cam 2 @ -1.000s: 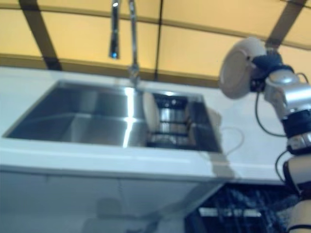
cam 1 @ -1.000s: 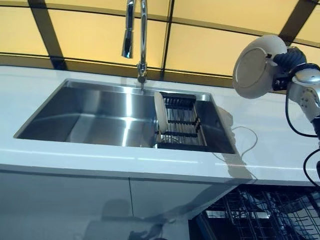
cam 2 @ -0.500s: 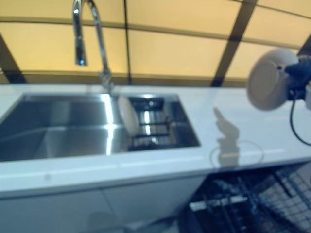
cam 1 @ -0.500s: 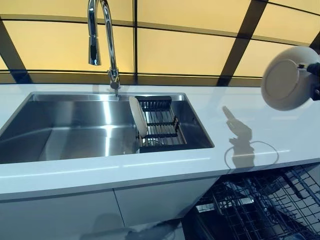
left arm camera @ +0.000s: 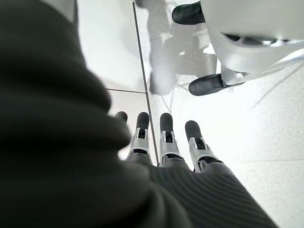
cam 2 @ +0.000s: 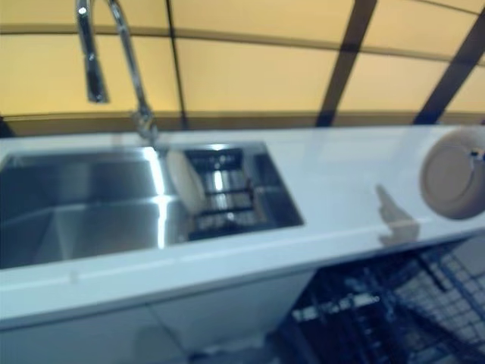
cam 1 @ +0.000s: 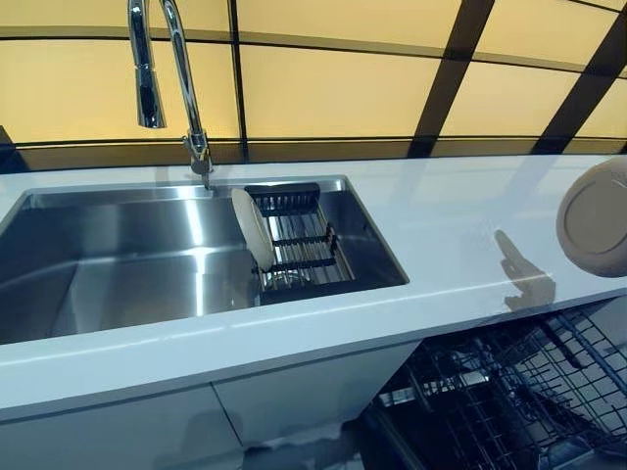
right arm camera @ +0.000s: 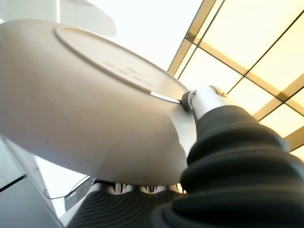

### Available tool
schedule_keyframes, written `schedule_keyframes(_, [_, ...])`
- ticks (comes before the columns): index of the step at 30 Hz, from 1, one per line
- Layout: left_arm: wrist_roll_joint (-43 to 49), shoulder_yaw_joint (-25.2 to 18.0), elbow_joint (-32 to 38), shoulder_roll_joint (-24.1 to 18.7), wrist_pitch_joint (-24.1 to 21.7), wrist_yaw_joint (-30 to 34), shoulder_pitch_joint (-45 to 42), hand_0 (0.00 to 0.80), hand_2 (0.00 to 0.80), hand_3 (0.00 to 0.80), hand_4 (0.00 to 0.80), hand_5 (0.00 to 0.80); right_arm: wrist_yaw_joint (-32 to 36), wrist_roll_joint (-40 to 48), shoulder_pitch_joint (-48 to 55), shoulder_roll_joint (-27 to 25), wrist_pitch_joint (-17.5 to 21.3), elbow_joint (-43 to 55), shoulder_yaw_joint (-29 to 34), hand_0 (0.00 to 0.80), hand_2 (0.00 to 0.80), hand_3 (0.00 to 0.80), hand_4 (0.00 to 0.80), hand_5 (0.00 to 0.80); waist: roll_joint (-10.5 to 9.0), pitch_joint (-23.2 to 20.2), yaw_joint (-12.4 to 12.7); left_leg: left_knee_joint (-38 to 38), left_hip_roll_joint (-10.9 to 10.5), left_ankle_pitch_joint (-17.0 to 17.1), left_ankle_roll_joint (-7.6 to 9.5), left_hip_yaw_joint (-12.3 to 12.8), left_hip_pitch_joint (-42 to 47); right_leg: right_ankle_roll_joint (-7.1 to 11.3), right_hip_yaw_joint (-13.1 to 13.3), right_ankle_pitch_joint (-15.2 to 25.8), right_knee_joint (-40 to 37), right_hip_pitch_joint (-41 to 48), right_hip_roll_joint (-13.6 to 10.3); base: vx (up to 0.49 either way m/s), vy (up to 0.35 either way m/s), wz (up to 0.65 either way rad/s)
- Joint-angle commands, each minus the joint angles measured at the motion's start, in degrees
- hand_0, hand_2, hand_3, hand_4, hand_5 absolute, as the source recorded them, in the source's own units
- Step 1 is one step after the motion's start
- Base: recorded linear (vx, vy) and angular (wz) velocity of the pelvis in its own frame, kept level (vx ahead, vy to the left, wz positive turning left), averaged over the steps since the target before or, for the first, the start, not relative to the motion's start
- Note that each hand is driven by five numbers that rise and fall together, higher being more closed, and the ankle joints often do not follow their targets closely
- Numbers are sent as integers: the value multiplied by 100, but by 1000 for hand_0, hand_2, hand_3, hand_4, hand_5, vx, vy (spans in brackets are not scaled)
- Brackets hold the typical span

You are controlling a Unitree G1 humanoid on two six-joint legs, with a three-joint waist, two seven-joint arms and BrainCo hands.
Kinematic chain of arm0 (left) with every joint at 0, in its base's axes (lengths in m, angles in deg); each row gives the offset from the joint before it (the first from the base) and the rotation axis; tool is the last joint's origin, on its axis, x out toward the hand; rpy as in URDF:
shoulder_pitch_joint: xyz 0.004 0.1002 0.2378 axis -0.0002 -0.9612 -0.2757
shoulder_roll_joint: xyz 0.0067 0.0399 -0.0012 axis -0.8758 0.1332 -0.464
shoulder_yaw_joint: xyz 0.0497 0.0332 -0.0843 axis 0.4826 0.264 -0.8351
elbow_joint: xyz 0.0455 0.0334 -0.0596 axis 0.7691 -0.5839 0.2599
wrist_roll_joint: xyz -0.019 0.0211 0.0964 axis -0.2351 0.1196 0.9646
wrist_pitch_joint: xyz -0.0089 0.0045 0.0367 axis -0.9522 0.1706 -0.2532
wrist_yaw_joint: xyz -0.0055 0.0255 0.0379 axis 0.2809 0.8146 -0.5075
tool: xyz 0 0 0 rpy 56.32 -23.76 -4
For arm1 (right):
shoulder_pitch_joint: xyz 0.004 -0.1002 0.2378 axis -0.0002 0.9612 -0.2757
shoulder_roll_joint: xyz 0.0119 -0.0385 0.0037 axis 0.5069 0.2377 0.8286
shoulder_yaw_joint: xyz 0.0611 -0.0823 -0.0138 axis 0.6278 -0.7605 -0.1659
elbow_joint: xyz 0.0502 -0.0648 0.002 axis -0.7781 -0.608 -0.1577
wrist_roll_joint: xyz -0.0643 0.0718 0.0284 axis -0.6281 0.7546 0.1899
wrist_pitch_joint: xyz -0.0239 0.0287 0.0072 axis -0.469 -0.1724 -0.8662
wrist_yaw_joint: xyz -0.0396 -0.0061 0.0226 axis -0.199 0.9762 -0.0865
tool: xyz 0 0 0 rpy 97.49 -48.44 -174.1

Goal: Take plates into dishwasher

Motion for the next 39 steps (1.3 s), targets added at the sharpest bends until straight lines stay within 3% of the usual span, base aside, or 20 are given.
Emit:
schedule_keyframes(1, [30,-94,-228,-181,-154,53,224,0,0,0,0,0,131,-312,-180,-451,282,-23,390,800,800,800,800,800,-147,131,51,-10,14,-375,185,-185,81,436,-225,-581,21,594,-113,0,-16,-6])
schedule_keyframes(10, [91,-130,-201,-209,-162,113,243,0,0,0,0,0,627,-1046,304,-511,241,-67,608,800,800,800,800,800,-143,147,-30,-10,23,-380,197,-100,83,444,-125,-543,21,545,-98,-2,-3,-2])
schedule_keyframes(25, [192,-223,-187,-236,-122,104,277,0,0,0,0,0,1357,-1440,1322,-430,141,34,1171,800,800,800,800,800,-157,161,-108,-10,47,-389,208,5,99,455,-56,-511,21,512,-87,-1,-7,-4])
schedule_keyframes(33, [253,-271,-165,-246,-142,117,272,0,0,0,0,0,1533,-1588,1545,-290,234,182,1209,800,800,800,800,800,-157,194,-110,-10,47,-386,206,6,87,456,-47,-501,21,493,-81,0,0,0])
schedule_keyframes(39, [313,-317,-130,-200,-81,102,286,0,0,0,0,0,1868,-2411,2039,-49,413,453,1322,800,800,800,800,800,-150,188,-139,-10,52,-386,213,21,89,462,-25,-494,21,482,-80,0,0,0])
